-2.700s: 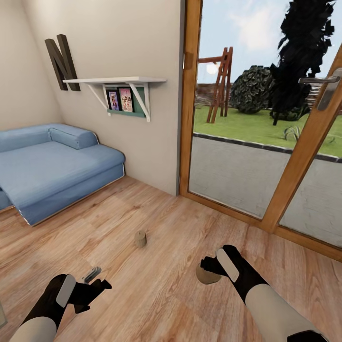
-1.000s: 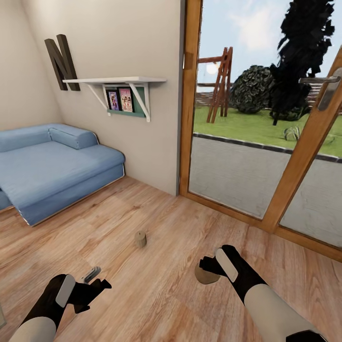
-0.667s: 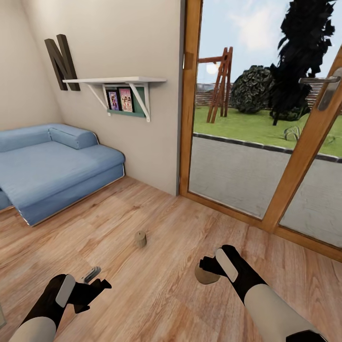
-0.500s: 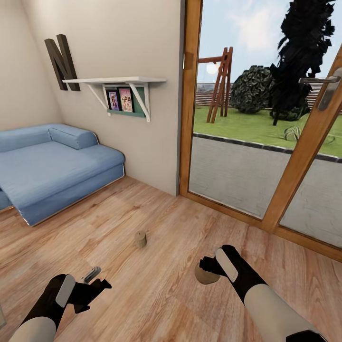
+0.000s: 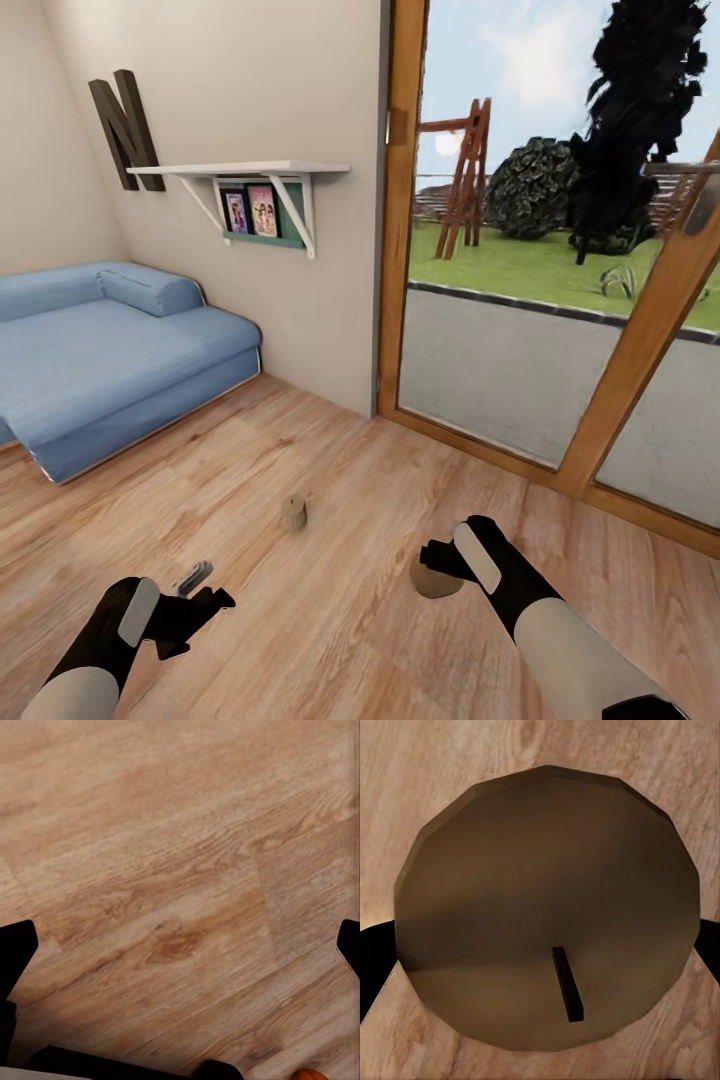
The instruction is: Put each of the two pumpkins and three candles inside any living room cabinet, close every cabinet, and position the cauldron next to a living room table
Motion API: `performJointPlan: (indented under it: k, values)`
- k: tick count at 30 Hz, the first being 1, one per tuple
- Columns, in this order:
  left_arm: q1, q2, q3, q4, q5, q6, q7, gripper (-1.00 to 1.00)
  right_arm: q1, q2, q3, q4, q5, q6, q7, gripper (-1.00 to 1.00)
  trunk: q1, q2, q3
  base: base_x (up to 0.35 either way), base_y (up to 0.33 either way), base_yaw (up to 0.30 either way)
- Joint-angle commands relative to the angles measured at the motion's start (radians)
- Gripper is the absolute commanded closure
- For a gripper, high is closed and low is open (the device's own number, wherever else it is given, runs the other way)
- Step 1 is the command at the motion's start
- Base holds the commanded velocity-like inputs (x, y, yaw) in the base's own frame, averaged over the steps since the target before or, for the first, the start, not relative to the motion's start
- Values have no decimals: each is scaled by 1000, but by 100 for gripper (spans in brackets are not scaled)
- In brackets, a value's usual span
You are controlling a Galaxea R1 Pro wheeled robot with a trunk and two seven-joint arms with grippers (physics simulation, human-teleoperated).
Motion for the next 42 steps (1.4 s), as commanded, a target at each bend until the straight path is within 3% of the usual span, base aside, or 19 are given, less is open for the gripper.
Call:
performJointPlan:
  k: [1,27,42]
  values:
    - [0,1,0,0,0,0,0,-100,0,0,0,0,0,0,0,100,0,0,0,251,29,0]
    - [0,1,0,0,0,0,-2,-100,-1,0,-5,0,-12,3,3,100,0,0,0,254,60,-2]
    - [0,2,0,0,0,-2,0,-100,-1,0,-4,-1,-14,3,3,100,0,0,0,263,43,-129]
